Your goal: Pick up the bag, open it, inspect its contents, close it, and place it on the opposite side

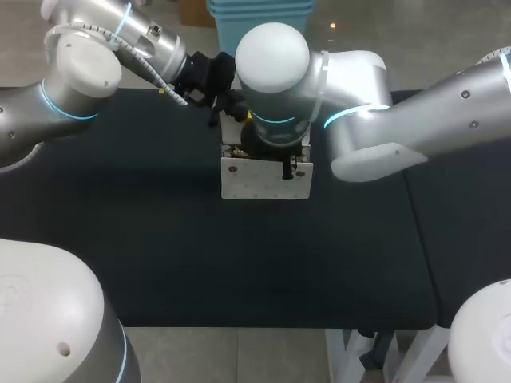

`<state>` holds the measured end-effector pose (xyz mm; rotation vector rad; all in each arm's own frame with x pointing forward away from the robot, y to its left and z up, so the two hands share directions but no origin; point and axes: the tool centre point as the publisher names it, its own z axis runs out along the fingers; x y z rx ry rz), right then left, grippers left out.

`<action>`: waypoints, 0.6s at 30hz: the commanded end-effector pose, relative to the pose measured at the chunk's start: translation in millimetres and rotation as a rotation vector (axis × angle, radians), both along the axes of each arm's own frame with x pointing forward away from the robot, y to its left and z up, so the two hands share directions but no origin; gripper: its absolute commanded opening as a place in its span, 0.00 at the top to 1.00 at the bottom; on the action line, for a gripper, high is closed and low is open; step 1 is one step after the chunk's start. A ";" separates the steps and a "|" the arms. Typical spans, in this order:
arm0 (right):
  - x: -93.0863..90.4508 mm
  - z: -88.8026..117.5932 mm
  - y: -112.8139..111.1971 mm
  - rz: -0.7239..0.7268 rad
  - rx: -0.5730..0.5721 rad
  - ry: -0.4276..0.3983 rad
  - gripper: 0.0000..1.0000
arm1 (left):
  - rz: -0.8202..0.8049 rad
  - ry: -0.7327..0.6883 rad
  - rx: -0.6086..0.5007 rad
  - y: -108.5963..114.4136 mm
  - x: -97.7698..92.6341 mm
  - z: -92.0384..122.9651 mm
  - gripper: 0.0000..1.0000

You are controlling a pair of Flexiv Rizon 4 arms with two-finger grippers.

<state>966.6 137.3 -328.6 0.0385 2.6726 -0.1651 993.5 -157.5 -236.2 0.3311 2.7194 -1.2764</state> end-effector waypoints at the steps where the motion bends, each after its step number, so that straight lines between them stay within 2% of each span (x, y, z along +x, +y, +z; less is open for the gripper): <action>1: 1.0 -11.3 -2.5 -0.004 0.010 0.010 1.00 | -0.011 0.015 -0.015 1.5 0.6 -2.9 1.00; 2: 0.8 -11.7 -2.3 -0.006 0.016 0.011 1.00 | -0.012 0.023 -0.018 1.1 0.9 -3.0 1.00; 4: 0.4 -12.0 -1.9 -0.008 0.018 0.011 0.65 | -0.012 0.026 -0.017 0.9 1.3 -2.7 1.00; 5: 0.2 -12.0 -1.9 -0.009 0.020 0.012 0.55 | -0.011 0.027 -0.016 0.9 1.5 -2.5 1.00; 6: 0.0 -12.0 -2.1 -0.011 0.021 0.012 0.38 | -0.011 0.029 -0.016 0.9 1.6 -2.3 1.00; 7: -0.3 -12.1 -2.6 -0.013 0.022 0.012 0.16 | -0.011 0.030 -0.016 0.9 1.6 -2.2 1.00; 8: -0.4 -12.5 -3.2 -0.016 0.023 0.013 0.02 | -0.011 0.031 -0.016 0.9 1.5 -2.1 1.00; 9: -0.5 -13.1 -3.7 -0.018 0.023 0.015 0.00 | -0.011 0.031 -0.015 0.9 1.5 -2.1 1.00; 18: -2.9 -18.4 -4.3 -0.026 0.027 0.032 0.00 | -0.011 0.040 -0.018 2.0 2.4 -3.2 1.00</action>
